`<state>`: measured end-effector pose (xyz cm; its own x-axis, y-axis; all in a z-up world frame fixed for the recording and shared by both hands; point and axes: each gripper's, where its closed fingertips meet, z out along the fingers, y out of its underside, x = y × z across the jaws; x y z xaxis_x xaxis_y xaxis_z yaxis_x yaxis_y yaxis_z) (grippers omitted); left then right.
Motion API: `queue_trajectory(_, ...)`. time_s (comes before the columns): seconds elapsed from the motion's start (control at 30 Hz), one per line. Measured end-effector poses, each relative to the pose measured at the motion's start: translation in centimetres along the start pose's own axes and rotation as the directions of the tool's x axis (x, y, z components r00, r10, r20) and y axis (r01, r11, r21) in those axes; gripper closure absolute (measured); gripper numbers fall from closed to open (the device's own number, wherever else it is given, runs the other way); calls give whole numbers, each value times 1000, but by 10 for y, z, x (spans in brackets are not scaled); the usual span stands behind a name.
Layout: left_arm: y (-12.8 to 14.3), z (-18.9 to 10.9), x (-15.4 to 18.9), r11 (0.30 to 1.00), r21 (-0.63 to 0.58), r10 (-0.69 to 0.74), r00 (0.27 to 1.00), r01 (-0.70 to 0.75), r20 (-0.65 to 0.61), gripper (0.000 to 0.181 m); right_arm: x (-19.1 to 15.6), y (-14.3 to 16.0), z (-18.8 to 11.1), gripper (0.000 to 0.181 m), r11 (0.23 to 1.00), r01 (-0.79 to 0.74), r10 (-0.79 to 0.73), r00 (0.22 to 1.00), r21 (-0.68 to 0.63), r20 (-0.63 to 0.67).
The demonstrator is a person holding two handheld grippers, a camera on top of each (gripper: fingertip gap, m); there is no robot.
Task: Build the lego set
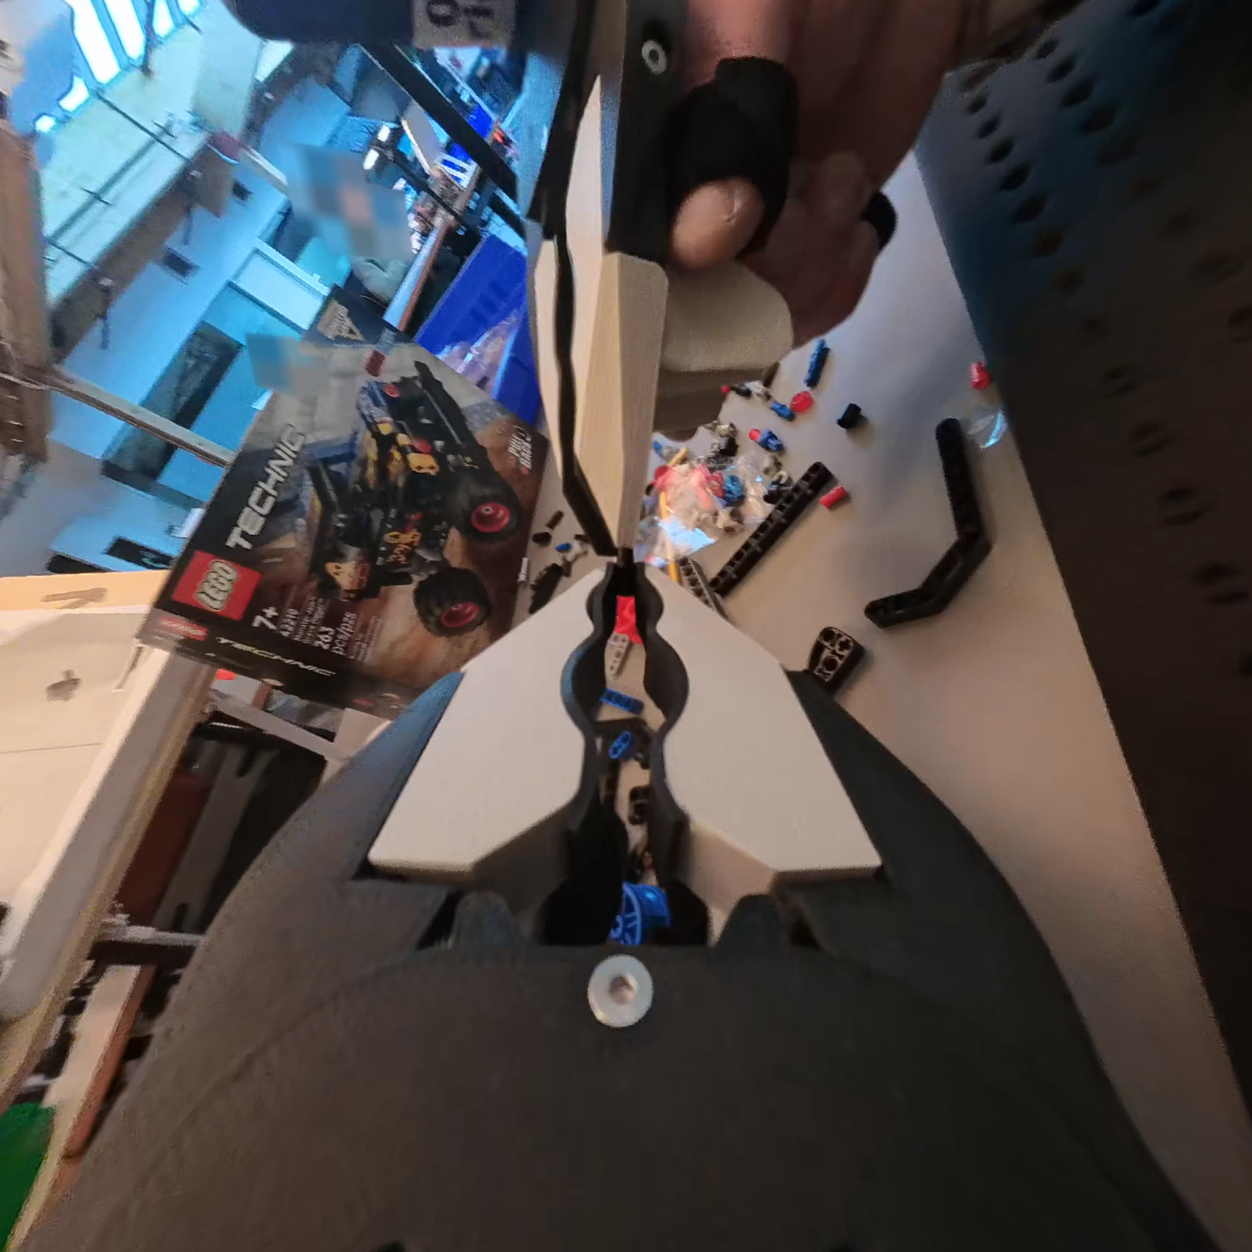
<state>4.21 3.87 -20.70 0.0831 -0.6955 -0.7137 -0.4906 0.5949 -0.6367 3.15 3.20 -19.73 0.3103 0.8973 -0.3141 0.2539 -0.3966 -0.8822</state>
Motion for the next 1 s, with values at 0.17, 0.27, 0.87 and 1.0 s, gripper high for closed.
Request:
queue_trajectory(0.17, -6, -2, -8, 998, -10, 65, 994, -64, 87, 179, -1, -8, -2, 175, 994, -48, 48, 999, 94, 3)
queue_trajectory(0.27, -10, -3, -10, 997, 0, 73, 991, -73, 110, 180, -2, -10, -5, 172, 993, -40, 41, 999, 107, -5)
queue_trajectory(0.87, -12, -4, -16, 997, -7, 73, 986, -72, 150, 180, -5, -14, -6, 173, 983, -29, 29, 1000, 179, 0)
queue_trajectory(1.0, -13, -4, -17, 996, -11, 86, 983, -85, 163, 180, -5, -16, -6, 178, 981, -22, 23, 1000, 194, -6)
